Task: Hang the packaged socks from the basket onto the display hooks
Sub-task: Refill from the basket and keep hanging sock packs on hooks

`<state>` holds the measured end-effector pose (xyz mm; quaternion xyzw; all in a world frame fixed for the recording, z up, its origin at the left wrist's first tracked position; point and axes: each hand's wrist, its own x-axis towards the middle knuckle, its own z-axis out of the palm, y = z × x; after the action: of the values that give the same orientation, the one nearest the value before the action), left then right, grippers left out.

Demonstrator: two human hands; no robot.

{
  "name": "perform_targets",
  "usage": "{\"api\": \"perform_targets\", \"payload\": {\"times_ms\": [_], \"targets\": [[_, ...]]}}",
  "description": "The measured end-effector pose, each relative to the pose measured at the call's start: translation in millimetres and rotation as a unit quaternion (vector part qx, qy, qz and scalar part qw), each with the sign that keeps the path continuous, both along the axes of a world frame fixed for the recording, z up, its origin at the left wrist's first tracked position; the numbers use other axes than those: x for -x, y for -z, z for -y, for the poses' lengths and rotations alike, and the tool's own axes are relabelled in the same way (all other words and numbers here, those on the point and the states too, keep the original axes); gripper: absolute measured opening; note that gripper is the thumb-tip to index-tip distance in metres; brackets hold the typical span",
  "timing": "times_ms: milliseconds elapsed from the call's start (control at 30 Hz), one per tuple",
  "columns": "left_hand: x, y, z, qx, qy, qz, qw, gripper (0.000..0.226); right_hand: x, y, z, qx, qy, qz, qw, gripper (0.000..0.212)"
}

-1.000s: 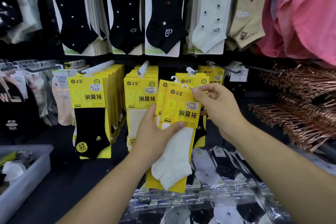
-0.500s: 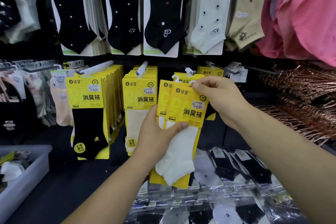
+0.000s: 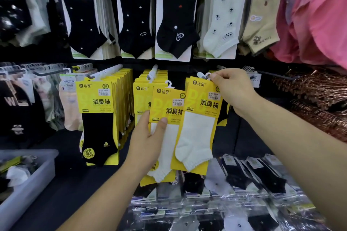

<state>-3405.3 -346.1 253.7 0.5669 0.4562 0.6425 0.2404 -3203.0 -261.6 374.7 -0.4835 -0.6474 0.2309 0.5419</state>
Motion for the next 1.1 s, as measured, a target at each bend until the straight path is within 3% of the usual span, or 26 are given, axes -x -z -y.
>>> {"api": "perform_targets", "payload": {"times_ms": [333, 500, 567, 633, 733, 833, 1100], "targets": [[8.7, 4.7, 10.7, -0.007, 0.008, 0.025, 1.0, 0.022, 3.6, 10.0, -4.7, -0.096, 0.077, 0.187, 0.975, 0.021], [8.6, 12.7, 17.8, 0.0, 0.052, 0.034, 0.998, 0.022, 8.9, 17.5, 15.1, -0.17, 0.161, 0.156, 0.96, 0.009], [7.9, 15.0, 19.7, 0.011, 0.075, 0.026, 0.997, 0.022, 14.7, 15.9, 25.9, -0.179, 0.093, 0.11, 0.973, 0.008], [7.2, 16.9, 21.5, 0.013, 0.096, 0.017, 0.995, 0.024, 21.8, 12.2, 34.5, -0.12, -0.029, 0.083, 0.989, 0.015], [5.9, 17.8, 23.9, 0.01, 0.113, 0.014, 0.993, 0.024, 28.3, 9.9, 41.9, -0.03, -0.157, 0.116, 0.98, 0.014], [6.4, 19.1, 24.5, 0.015, 0.124, 0.013, 0.992, 0.024, 27.5, 12.5, 41.5, 0.0, -0.185, 0.133, 0.974, 0.008], [7.8, 20.3, 28.6, 0.024, 0.126, 0.014, 0.992, 0.022, 25.4, 16.2, 44.7, 0.017, -0.209, 0.057, 0.976, 0.006]]}}
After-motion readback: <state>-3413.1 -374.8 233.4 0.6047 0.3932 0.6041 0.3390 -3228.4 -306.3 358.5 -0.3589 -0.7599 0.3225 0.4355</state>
